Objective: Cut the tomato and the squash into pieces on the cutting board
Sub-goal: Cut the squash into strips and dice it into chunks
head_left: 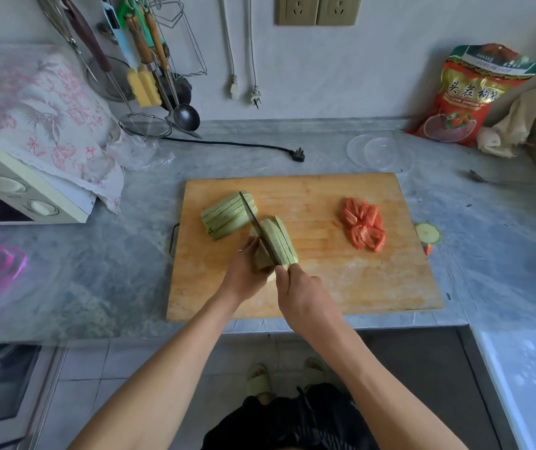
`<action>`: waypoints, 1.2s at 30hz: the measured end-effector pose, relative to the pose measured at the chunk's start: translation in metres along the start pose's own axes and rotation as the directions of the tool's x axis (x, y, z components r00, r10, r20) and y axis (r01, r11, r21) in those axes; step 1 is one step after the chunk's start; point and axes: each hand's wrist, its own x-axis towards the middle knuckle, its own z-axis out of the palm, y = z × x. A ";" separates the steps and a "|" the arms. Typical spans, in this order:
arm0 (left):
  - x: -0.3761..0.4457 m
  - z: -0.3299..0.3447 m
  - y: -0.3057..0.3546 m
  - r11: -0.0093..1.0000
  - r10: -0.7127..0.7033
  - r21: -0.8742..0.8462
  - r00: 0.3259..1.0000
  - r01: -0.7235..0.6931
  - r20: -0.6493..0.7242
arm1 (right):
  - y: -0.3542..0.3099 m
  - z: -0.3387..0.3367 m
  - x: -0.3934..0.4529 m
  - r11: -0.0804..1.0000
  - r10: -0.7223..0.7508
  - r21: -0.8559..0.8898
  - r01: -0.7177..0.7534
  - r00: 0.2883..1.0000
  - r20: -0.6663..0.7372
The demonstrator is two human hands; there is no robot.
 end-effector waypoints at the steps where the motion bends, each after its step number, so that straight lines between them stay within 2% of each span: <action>1: 0.000 0.000 -0.001 1.000 0.003 -0.007 1.000 -0.003 0.005 | 0.000 0.001 0.001 1.000 -0.006 -0.006 0.006 1.000 -0.002; 12: 0.006 0.005 -0.005 0.999 -0.041 0.026 0.999 0.040 0.030 | -0.003 -0.003 0.007 0.999 -0.031 -0.011 0.031 0.999 0.019; 16: 0.007 0.011 -0.012 0.999 -0.047 -0.025 0.999 0.047 0.005 | -0.001 -0.004 0.012 1.000 -0.009 -0.015 0.010 0.998 0.059; 20: 0.009 0.016 -0.013 0.999 -0.043 -0.013 0.999 0.043 -0.027 | 0.002 0.004 0.014 0.999 0.001 0.039 -0.003 0.999 0.042; 27: 0.005 0.015 -0.008 0.987 -0.063 -0.148 0.997 0.056 -0.040 | 0.009 0.004 0.016 0.996 -0.039 0.079 0.036 0.999 0.034; 31: -0.002 0.022 -0.006 0.985 -0.065 -0.158 0.998 0.062 -0.013 | 0.017 0.001 0.007 0.994 -0.066 0.095 0.063 0.997 0.037; 36: -0.003 0.033 -0.007 0.989 -0.070 -0.136 0.996 0.062 -0.056 | 0.025 -0.002 0.008 0.991 -0.073 0.119 0.067 0.996 0.047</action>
